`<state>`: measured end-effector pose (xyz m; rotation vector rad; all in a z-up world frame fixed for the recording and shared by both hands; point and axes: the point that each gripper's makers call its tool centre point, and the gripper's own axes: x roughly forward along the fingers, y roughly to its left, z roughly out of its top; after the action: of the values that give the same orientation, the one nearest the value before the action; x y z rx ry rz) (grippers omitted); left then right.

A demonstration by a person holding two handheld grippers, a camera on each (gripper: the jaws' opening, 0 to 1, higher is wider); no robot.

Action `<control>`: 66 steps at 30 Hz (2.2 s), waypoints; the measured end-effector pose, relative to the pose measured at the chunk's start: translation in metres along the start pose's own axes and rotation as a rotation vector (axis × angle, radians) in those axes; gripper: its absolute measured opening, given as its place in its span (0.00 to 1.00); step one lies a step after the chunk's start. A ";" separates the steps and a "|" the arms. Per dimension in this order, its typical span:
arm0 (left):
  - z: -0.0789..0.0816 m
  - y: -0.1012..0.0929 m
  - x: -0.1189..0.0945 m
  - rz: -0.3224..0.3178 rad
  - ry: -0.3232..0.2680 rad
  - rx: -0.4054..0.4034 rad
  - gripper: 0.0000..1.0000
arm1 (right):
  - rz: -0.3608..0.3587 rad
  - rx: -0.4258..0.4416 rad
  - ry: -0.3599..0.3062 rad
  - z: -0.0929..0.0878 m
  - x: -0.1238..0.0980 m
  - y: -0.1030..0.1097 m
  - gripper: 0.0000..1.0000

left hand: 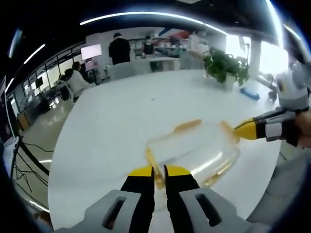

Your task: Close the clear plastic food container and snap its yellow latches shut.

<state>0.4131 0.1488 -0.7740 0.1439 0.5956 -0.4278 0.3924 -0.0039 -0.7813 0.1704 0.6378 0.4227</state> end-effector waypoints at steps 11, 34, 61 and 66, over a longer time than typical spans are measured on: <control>0.004 -0.022 0.013 -0.050 0.004 -0.018 0.04 | -0.022 0.057 -0.010 0.002 -0.011 -0.025 0.01; -0.002 -0.054 0.017 -0.122 0.013 -0.082 0.05 | -0.056 0.083 -0.010 -0.002 -0.023 -0.051 0.01; -0.017 -0.054 0.023 -0.121 0.039 -0.126 0.05 | -0.081 0.079 0.006 -0.010 -0.021 -0.057 0.00; -0.017 -0.053 0.023 -0.124 0.030 -0.138 0.05 | -0.082 0.081 0.001 -0.010 -0.020 -0.057 0.00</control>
<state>0.3985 0.0970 -0.8016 -0.0190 0.6632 -0.5030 0.3904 -0.0637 -0.7943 0.2205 0.6608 0.3179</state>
